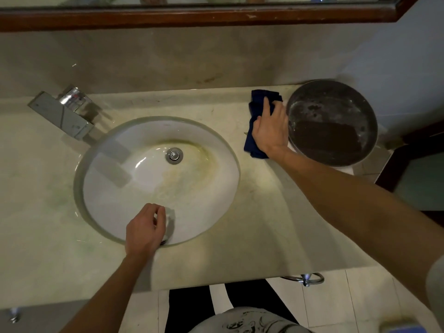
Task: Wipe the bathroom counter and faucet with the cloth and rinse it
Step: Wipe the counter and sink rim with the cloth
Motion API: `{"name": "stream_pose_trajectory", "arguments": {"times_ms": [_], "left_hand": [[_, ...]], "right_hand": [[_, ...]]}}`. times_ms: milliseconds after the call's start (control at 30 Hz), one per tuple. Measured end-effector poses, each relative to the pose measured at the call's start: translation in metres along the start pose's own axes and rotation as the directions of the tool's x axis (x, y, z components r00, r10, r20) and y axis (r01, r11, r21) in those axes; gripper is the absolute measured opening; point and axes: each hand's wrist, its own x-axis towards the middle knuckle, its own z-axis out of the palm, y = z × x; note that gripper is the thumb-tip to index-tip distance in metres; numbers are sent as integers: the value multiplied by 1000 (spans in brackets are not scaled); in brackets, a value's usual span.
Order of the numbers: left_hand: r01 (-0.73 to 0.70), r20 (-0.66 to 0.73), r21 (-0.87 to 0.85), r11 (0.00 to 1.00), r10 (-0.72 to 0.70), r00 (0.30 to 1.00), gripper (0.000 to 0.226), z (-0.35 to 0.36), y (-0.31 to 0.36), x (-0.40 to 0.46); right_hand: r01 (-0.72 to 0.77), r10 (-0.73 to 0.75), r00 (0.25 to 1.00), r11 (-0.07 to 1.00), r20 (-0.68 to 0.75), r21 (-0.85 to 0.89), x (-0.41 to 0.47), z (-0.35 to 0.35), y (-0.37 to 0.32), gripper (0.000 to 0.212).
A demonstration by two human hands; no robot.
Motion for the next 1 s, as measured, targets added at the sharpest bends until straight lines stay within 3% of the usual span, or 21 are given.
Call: {"name": "stream_pose_trajectory", "arguments": {"times_ms": [333,700,1000], "left_hand": [[20,-7,7,1000,-20,1000,20,4,-2,1],[-65,-14,-8,998,65,998,28,6,-8,-2],[-72,-22,-11,997,72,997,34,7,-10,-3]], "right_hand": [[184,-189,981,978,43,98,-85,1,13,70],[-36,36,999,996,-8,83,-176,-15,70,63],[-209,212,977,974,-30,82,-242,-32,168,63]]}}
